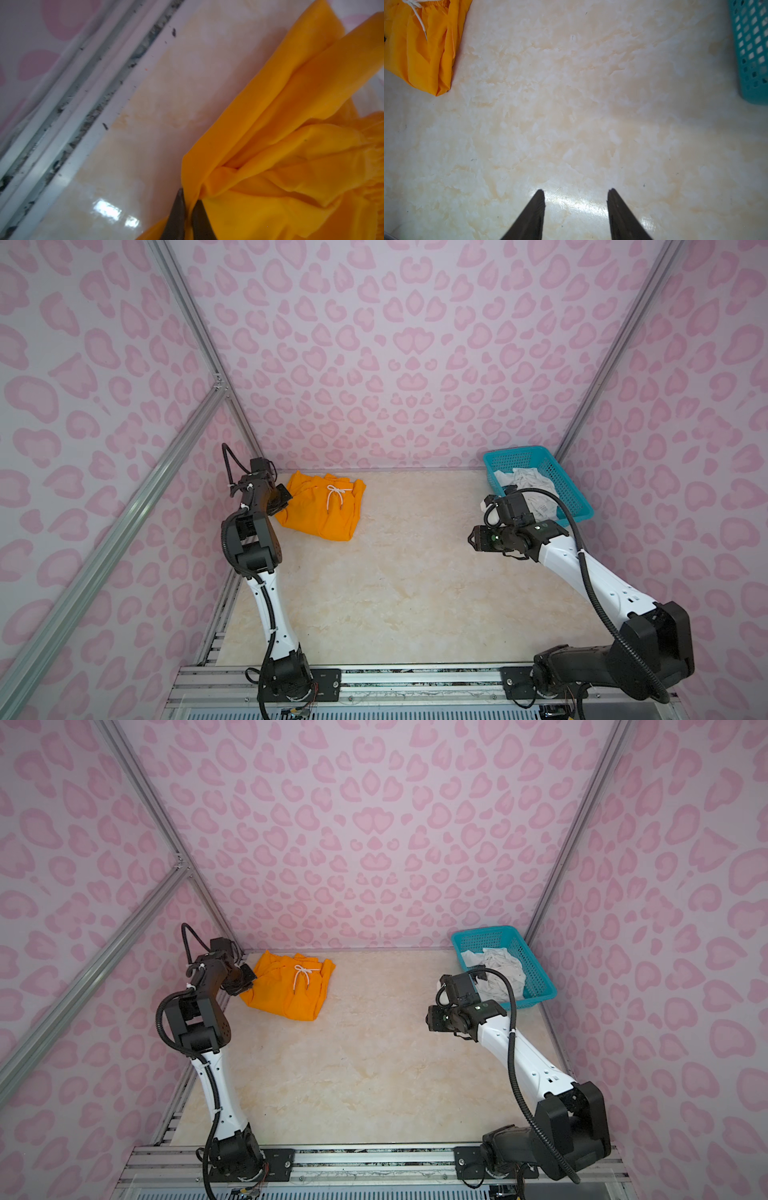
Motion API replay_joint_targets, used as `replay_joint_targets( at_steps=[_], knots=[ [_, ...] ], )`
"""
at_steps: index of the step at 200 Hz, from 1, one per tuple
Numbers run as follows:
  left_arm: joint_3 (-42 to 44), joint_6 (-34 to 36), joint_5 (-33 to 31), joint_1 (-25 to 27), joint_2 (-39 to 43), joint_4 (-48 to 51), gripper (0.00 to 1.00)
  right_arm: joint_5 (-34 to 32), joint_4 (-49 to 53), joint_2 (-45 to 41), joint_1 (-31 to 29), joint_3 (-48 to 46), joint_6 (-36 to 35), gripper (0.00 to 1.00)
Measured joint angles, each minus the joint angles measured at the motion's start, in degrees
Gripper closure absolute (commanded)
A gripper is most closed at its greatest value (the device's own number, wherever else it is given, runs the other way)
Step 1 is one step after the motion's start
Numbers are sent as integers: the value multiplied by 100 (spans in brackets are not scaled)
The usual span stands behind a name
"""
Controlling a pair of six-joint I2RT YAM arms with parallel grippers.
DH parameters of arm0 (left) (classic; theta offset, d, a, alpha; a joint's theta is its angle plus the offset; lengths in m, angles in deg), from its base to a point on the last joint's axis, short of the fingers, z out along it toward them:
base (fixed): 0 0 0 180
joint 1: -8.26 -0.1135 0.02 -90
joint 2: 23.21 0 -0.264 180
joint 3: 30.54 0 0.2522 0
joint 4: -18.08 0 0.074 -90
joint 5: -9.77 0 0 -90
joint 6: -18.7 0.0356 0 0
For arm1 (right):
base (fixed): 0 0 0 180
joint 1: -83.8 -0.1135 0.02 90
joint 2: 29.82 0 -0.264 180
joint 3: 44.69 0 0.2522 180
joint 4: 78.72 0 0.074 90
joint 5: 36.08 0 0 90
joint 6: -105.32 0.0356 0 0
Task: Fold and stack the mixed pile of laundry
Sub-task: 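Push the orange shorts into the far corner with the left gripper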
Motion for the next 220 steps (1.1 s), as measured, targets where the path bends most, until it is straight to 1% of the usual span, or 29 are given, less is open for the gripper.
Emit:
replay_joint_targets(
  at_steps=[19, 40, 44, 56, 59, 66, 76, 86, 99, 119, 172, 187, 220],
  knots=[
    [-44, -52, -116, -181, -4, 50, 85, 59, -37, -4, 0, -52, 39, 50],
    [-85, -46, -146, -181, -4, 116, 79, 144, -74, 7, -2, -55, 94, 50],
    [-85, -46, -151, -179, -4, 122, 76, 153, -79, 13, -4, -55, 94, 50],
    [-85, -22, -157, -166, -4, 168, 65, 177, -74, 17, -15, -55, 98, 50],
    [-85, -22, -155, -162, -4, 181, 59, 181, -76, 17, -20, -55, 98, 50],
    [-85, 26, -164, -162, -2, 221, 51, 190, -85, 9, -28, -55, 101, 50],
    [-85, 63, -201, -164, 4, 258, 43, 195, -109, -7, -39, -72, 101, 50],
    [-85, 90, -234, -160, 7, 260, 39, 203, -142, -28, -42, -107, 101, 50],
    [-83, 197, -317, -144, 7, 264, 37, 216, -160, -46, -42, -142, 101, 50],
    [-83, 306, -507, -94, 7, 264, 36, 251, -203, -59, -46, -197, 142, 50],
    [-83, 682, -1255, 63, 7, 345, 34, 343, -330, -116, -81, -234, 140, 50],
    [-83, 787, -1451, 118, 7, 376, 31, 345, -332, -111, -81, -243, 138, 50],
    [-83, 929, -1703, 131, 7, 409, 29, 363, -374, -105, -81, -289, 133, 50]
  ],
)
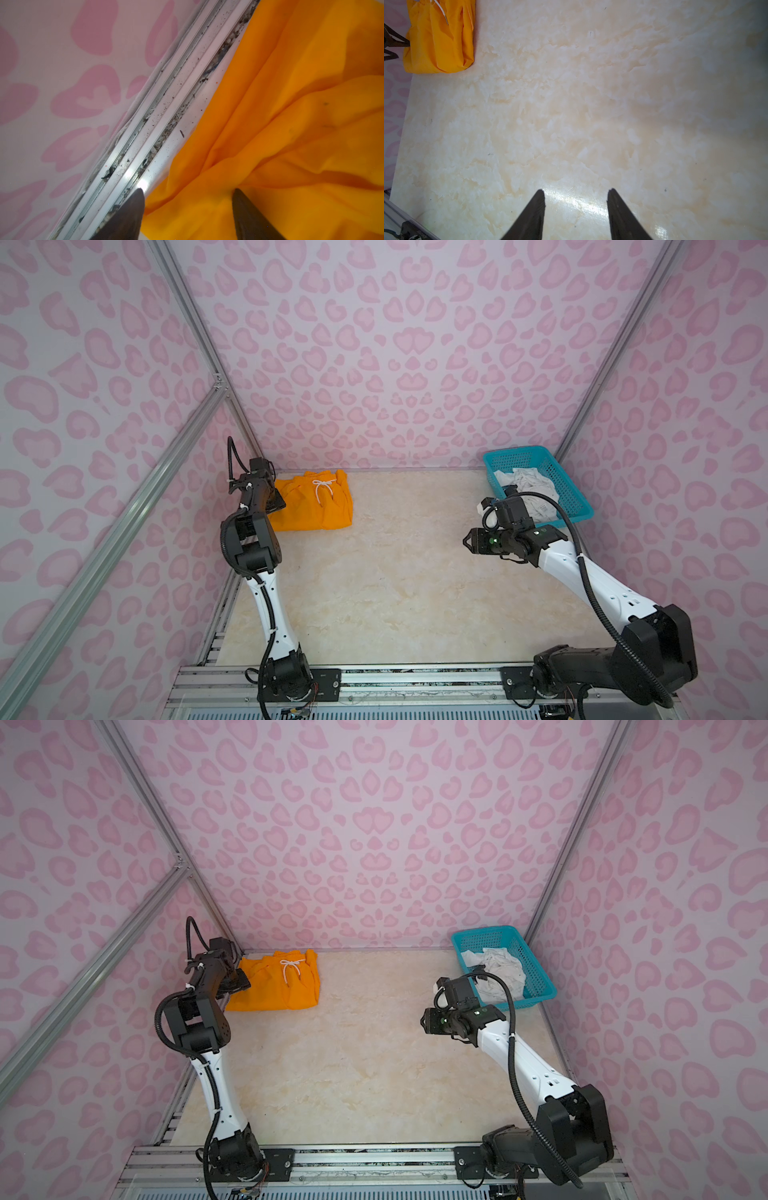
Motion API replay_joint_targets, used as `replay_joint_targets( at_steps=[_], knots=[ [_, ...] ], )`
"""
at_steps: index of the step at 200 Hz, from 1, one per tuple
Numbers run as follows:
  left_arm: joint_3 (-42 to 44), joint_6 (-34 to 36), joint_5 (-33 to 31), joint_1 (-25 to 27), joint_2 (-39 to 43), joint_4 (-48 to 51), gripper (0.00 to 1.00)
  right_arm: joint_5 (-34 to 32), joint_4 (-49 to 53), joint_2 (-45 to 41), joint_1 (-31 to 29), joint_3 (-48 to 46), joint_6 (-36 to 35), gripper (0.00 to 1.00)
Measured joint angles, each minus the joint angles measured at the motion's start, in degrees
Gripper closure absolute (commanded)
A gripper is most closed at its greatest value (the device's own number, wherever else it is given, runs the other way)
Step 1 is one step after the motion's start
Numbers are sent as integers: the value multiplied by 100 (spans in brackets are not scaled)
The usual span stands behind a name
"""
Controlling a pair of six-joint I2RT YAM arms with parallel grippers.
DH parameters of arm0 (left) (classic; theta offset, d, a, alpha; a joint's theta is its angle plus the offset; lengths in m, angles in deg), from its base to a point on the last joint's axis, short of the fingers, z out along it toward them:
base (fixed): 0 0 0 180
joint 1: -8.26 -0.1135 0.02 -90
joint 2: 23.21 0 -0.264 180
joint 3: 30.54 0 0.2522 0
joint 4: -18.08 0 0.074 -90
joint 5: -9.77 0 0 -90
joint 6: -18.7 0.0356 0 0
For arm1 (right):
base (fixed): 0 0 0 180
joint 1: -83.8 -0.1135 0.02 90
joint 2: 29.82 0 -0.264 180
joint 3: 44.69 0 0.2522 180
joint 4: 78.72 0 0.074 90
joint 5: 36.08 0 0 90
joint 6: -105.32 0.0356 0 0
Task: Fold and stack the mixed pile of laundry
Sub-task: 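Push the orange shorts into the far corner with the left gripper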
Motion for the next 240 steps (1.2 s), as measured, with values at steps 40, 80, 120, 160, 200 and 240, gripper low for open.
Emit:
replay_joint_targets(
  at_steps=[40, 80, 120, 160, 200, 240],
  knots=[
    [0, 107, 33, 9, 0, 4, 26, -22, -7, 98, 50, 46, -87, 49],
    [24, 354, 162, 177, 0, -2, 26, -146, -46, 328, 330, 267, -262, 48],
    [264, 603, -42, 254, 28, -46, 26, -160, -79, 457, 597, 367, -407, 47],
    [610, 774, -411, 369, 83, -260, 24, -149, -81, 658, 1241, 592, -544, 46],
    [1143, 927, -584, 450, 673, -358, 16, -149, -57, 868, 1545, 918, -645, 46],
    [1207, 1091, -629, 435, 1705, -400, 14, -125, -37, 949, 1576, 951, -706, 45]
  ],
)
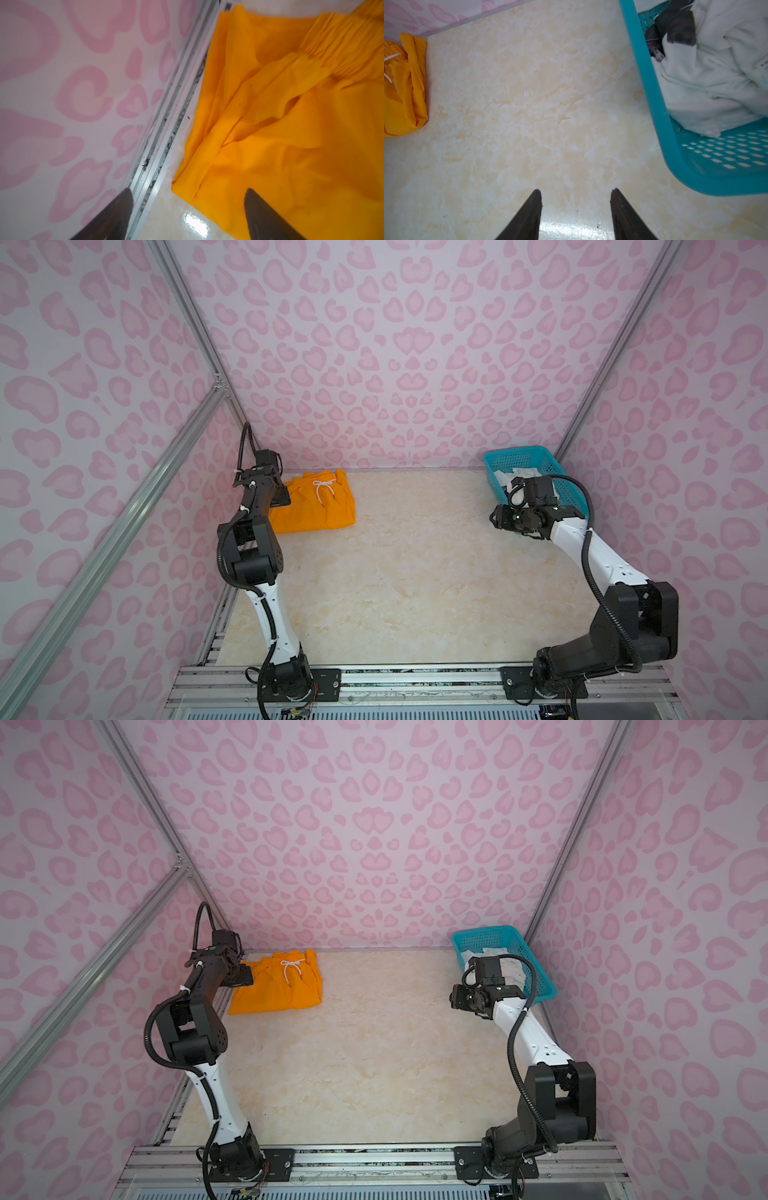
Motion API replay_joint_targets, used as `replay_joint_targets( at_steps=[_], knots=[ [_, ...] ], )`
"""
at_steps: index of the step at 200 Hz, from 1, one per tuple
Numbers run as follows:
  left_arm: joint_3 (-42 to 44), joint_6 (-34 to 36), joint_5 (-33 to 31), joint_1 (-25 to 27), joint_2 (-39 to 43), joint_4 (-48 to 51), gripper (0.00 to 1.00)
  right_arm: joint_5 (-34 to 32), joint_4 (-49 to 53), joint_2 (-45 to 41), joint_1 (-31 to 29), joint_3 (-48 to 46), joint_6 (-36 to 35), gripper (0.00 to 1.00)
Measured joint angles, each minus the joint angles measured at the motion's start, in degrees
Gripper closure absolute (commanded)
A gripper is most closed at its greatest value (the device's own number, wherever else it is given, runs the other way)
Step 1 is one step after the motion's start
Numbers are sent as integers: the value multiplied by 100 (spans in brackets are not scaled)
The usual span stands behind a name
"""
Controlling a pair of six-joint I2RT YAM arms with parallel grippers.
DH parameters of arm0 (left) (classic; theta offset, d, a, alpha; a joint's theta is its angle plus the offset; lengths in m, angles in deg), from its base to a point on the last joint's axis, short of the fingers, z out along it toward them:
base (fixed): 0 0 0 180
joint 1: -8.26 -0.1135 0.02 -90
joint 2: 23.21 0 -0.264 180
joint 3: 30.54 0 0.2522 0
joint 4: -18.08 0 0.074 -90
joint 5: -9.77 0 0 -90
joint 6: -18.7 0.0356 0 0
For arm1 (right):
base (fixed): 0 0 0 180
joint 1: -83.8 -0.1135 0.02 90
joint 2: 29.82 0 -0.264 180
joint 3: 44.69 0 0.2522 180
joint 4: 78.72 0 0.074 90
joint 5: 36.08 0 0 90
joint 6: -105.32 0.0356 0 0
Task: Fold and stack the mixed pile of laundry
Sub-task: 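Push the orange shorts into the far corner with the left gripper, then reach the right gripper into the teal basket and grasp the white T-shirt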
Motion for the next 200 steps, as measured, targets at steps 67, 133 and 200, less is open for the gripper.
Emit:
replay_joint_targets(
  at_steps=[67, 133, 200],
  knots=[
    [822, 122, 1331, 254, 4109, -313, 13, -234, -35, 332, 345, 525, -79, 40],
    [3934, -448, 3276, 1829, 5628, -1222, 15, -942, 146, 2044, 1032, 2380, -118, 38],
    [5954, -955, 3630, 3357, 6033, -2083, 17, -1440, 975, 4098, 1399, 4419, -44, 43]
  ],
)
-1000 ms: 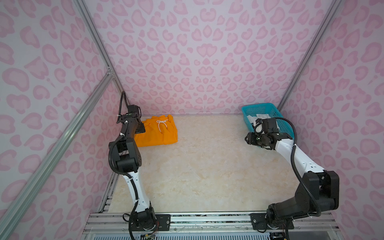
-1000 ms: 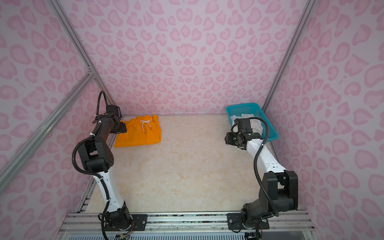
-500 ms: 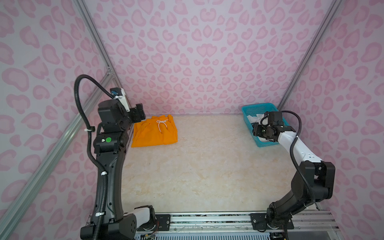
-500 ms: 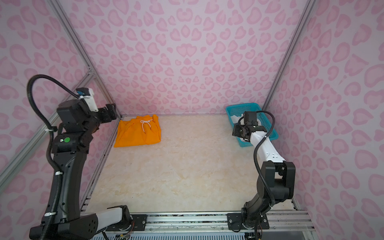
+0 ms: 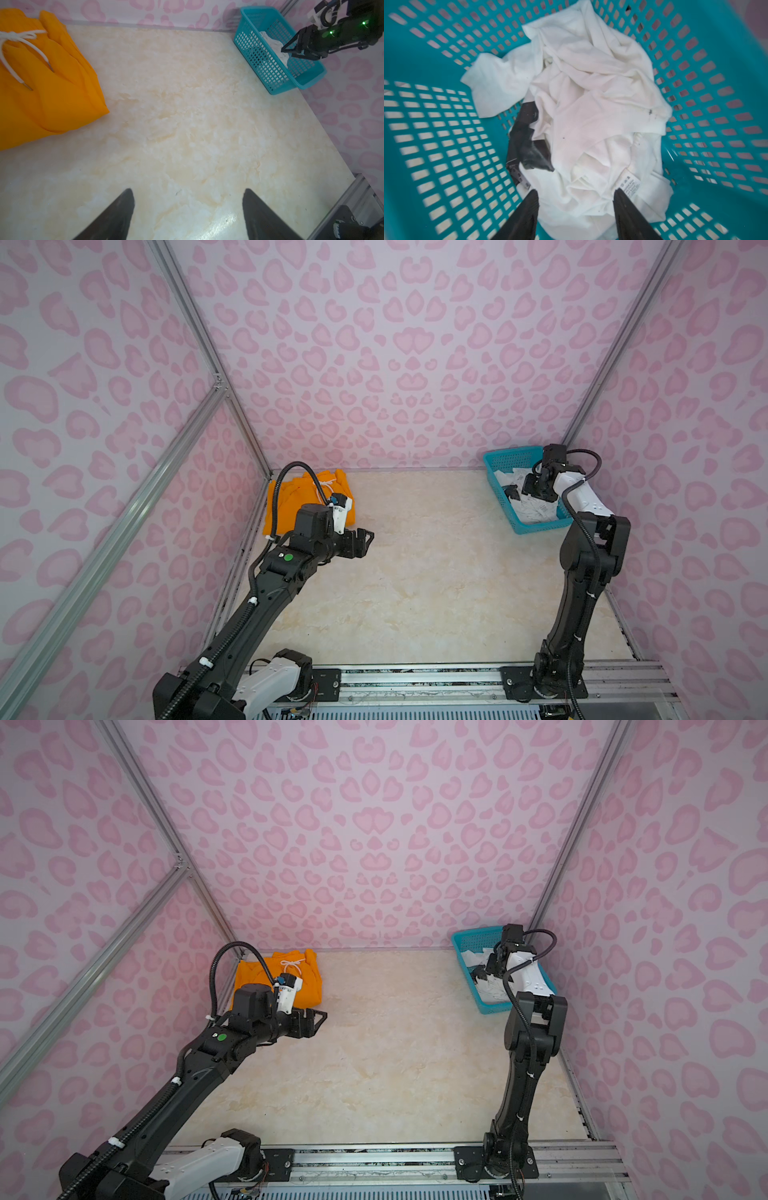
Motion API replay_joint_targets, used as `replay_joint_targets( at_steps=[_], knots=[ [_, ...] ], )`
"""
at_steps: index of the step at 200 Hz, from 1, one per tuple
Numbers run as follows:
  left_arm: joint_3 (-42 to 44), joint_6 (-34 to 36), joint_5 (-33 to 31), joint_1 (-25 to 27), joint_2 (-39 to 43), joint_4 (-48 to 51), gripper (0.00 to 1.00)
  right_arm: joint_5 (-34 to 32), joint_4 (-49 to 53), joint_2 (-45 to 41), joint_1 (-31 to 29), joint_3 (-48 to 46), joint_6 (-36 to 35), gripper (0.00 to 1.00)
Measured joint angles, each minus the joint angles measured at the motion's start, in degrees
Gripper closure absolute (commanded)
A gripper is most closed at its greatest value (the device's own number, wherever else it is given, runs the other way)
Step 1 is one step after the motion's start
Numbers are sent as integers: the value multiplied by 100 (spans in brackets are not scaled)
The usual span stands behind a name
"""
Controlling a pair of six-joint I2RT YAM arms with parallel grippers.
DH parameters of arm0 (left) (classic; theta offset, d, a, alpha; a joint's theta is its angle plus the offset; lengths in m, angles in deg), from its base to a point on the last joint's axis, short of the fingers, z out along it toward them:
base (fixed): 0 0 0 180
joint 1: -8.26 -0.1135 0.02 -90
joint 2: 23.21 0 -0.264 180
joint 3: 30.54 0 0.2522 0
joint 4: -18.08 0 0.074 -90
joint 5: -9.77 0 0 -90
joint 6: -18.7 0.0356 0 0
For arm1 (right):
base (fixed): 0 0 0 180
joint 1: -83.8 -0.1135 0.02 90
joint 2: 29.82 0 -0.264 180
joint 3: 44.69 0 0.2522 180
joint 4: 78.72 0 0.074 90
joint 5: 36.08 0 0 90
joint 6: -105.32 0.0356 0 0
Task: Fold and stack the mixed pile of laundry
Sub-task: 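Reach the right gripper into the teal basket and grasp the white T-shirt, then lift the white T-shirt out and drop it on the table with the right gripper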
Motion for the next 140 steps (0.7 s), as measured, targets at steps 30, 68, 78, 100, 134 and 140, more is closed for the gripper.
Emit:
replay_joint_targets(
  at_steps=[30, 68, 78, 100, 134, 140],
  knots=[
    [385, -280, -24, 498, -68, -339, 19, 13, 131, 575, 98, 372, 155, 48],
    [450, -579, -149, 916, -313, -763, 21, 275, 173, 914, 168, 577, 286, 83],
    [452, -658, -197, 992, -372, -848, 21, 330, 153, 872, 177, 564, 304, 92],
    [466, -782, -424, 1014, -505, -970, 21, 348, -22, 474, 181, 203, 264, 100],
    [472, -964, -691, 1029, -791, -1130, 21, 343, -444, -761, 157, -516, 205, 100],
    [463, -988, -730, 1029, -855, -1126, 21, 337, -551, -988, 142, -632, 186, 100]
  ],
)
